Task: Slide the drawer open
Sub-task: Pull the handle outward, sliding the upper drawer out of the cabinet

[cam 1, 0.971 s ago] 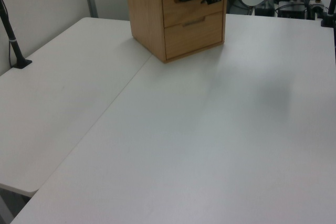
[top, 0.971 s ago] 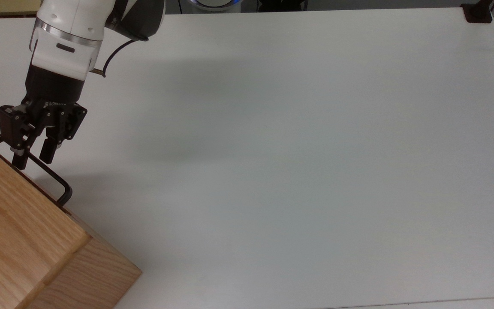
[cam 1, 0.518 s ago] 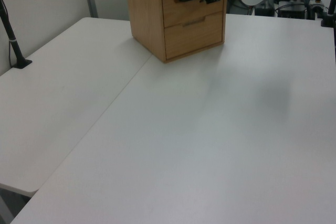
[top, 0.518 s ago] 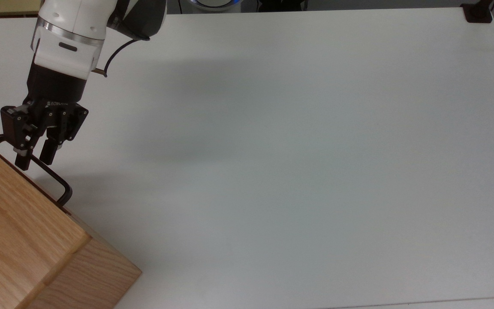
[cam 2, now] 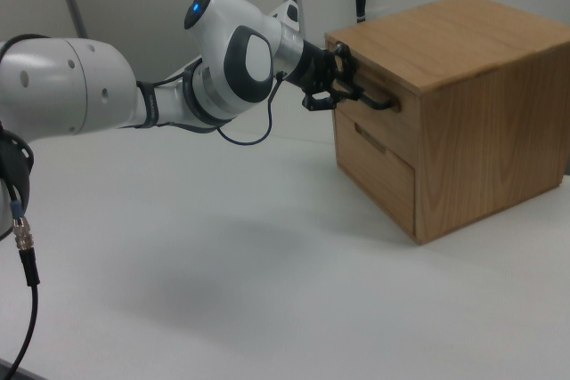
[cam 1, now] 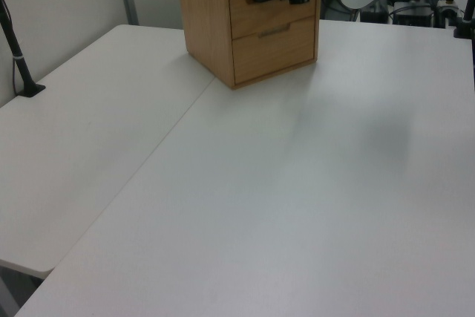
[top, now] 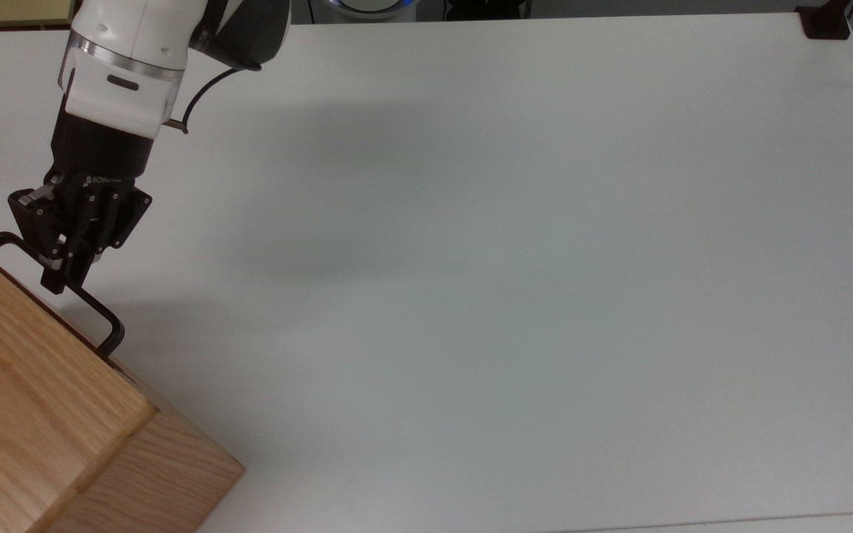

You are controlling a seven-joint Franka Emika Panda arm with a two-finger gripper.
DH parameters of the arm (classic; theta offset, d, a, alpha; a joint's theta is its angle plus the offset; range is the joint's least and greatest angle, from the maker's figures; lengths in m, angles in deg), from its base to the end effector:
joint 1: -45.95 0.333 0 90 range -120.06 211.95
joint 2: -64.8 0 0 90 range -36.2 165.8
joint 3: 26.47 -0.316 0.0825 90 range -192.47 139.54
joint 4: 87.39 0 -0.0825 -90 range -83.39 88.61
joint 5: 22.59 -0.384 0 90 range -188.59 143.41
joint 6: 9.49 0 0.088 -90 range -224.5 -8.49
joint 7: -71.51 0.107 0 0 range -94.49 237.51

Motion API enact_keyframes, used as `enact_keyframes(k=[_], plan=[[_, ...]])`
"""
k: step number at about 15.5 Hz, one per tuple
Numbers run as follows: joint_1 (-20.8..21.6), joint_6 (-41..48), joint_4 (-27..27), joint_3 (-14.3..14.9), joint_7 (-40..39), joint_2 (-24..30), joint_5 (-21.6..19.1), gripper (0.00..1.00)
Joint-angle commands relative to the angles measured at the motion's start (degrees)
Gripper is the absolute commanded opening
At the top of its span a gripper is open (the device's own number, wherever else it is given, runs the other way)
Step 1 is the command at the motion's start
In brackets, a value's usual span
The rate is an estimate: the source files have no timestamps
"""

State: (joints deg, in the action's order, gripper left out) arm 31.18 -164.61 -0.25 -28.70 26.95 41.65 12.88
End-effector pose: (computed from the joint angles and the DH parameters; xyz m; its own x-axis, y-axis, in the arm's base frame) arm 0.7105 -0.1425 0.5159 0.5230 0.8521 0.0225 0.5361 -0.3493 0.7685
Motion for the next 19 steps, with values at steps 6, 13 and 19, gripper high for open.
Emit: enact_keyframes(k=[6,13,19], plan=[[0.4,0.2,4.6,-0.8,0.0,4.9,1.4,0.00],[4.3,4.2,14.7,-0.9,4.0,14.0,1.3,0.00],[9.0,12.3,18.2,-0.9,8.6,18.8,1.0,0.00]])
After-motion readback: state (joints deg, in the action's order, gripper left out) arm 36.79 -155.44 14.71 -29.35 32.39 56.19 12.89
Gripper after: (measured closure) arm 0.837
